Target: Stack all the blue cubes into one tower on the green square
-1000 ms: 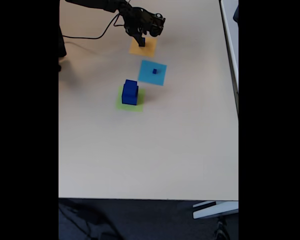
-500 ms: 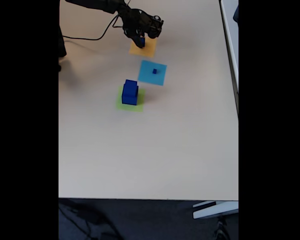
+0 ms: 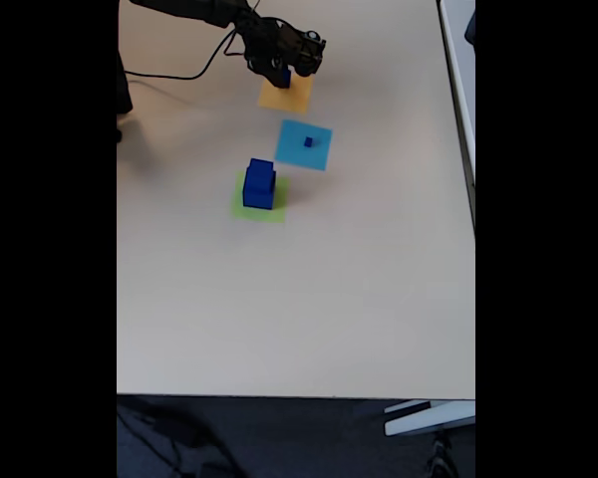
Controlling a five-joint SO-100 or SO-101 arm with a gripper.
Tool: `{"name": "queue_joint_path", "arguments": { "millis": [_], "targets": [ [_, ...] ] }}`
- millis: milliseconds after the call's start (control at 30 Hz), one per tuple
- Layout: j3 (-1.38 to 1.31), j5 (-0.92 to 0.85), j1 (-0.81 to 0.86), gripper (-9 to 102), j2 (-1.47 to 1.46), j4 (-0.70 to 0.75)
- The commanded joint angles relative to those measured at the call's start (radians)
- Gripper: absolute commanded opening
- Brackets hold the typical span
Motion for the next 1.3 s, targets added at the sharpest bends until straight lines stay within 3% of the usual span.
{"name": "queue_joint_path", "arguments": {
  "millis": [0, 233, 667, 1000, 1267],
  "targets": [
    [-0.009, -0.032, 0.028, 3, 0.08, -0.014],
    [-0.037, -0.184, 0.11, 2, 0.156, 0.017],
    [-0.166, -0.345, 0.238, 2, 0.279, 0.216],
    [-0.238, -0.52, 0.37, 2, 0.411, 0.462],
    [-0.242, -0.584, 0.457, 2, 0.463, 0.557]
  ]
}}
